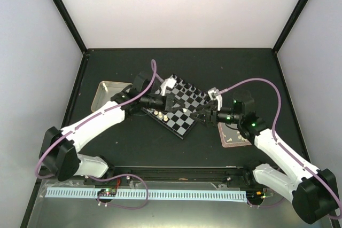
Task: Set up the chess pieces on the board
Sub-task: Place the chess piece on the chessboard.
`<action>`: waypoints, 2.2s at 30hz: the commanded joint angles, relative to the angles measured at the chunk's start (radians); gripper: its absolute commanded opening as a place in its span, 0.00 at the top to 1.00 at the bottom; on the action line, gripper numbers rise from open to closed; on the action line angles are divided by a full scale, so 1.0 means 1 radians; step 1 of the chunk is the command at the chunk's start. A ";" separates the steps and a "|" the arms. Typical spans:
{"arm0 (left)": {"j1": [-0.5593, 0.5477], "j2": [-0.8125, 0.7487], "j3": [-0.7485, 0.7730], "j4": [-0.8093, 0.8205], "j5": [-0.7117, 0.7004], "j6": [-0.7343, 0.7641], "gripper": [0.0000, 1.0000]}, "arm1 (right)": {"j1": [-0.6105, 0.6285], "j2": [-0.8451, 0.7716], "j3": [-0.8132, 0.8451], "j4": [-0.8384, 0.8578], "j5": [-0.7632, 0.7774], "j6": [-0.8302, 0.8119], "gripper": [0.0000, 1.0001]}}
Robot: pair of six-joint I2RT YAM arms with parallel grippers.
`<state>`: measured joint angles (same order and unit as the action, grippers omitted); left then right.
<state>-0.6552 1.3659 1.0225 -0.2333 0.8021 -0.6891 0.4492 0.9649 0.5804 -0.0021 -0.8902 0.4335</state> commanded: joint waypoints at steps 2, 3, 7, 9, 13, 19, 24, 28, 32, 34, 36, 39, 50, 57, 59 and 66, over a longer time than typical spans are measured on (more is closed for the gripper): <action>0.025 -0.073 0.021 -0.212 -0.542 0.157 0.98 | 0.005 -0.034 0.033 -0.113 0.248 -0.021 0.19; 0.025 -0.073 0.027 -0.223 -0.639 0.166 0.98 | 0.005 -0.033 0.034 -0.123 0.281 -0.017 0.18; 0.033 -0.029 0.060 -0.254 -0.899 0.184 0.99 | 0.005 -0.022 0.026 -0.145 0.395 0.003 0.18; 0.042 0.015 0.082 -0.265 -0.986 0.188 0.98 | 0.005 -0.009 0.024 -0.152 0.417 0.006 0.18; 0.087 0.150 0.162 -0.307 -1.048 0.206 0.98 | 0.005 0.018 0.019 -0.163 0.445 0.017 0.18; 0.155 0.348 0.273 -0.391 -1.021 0.241 0.98 | 0.005 0.038 0.017 -0.174 0.465 0.027 0.19; 0.179 0.391 0.248 -0.376 -1.015 0.249 0.98 | 0.005 0.057 0.013 -0.170 0.475 0.026 0.19; 0.195 0.426 0.236 -0.352 -1.003 0.259 0.98 | 0.005 0.079 0.020 -0.169 0.467 0.029 0.19; 0.204 0.458 0.227 -0.327 -0.967 0.272 0.97 | 0.005 0.090 0.035 -0.160 0.441 0.042 0.19; 0.206 0.464 0.220 -0.319 -0.958 0.271 0.97 | 0.004 0.093 0.039 -0.158 0.441 0.044 0.19; 0.206 0.464 0.210 -0.316 -0.955 0.269 0.96 | 0.005 0.096 0.040 -0.158 0.442 0.044 0.19; 0.207 0.464 0.190 -0.307 -0.953 0.267 0.96 | 0.005 0.104 0.041 -0.161 0.442 0.044 0.19; 0.210 0.471 0.172 -0.281 -0.938 0.288 0.88 | 0.005 0.107 0.044 -0.165 0.438 0.046 0.20; 0.212 0.478 0.180 -0.275 -0.944 0.305 0.91 | 0.005 0.107 0.042 -0.172 0.444 0.045 0.20; 0.213 0.480 0.181 -0.277 -0.943 0.307 0.90 | 0.005 0.108 0.043 -0.174 0.444 0.043 0.20; 0.213 0.457 0.184 -0.296 -0.934 0.302 0.70 | 0.005 0.098 0.059 -0.200 0.475 0.057 0.21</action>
<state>-0.4507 1.8286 1.1942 -0.5255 -0.1448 -0.3946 0.4492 1.0782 0.5945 -0.1783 -0.4465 0.4774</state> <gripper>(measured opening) 0.249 0.796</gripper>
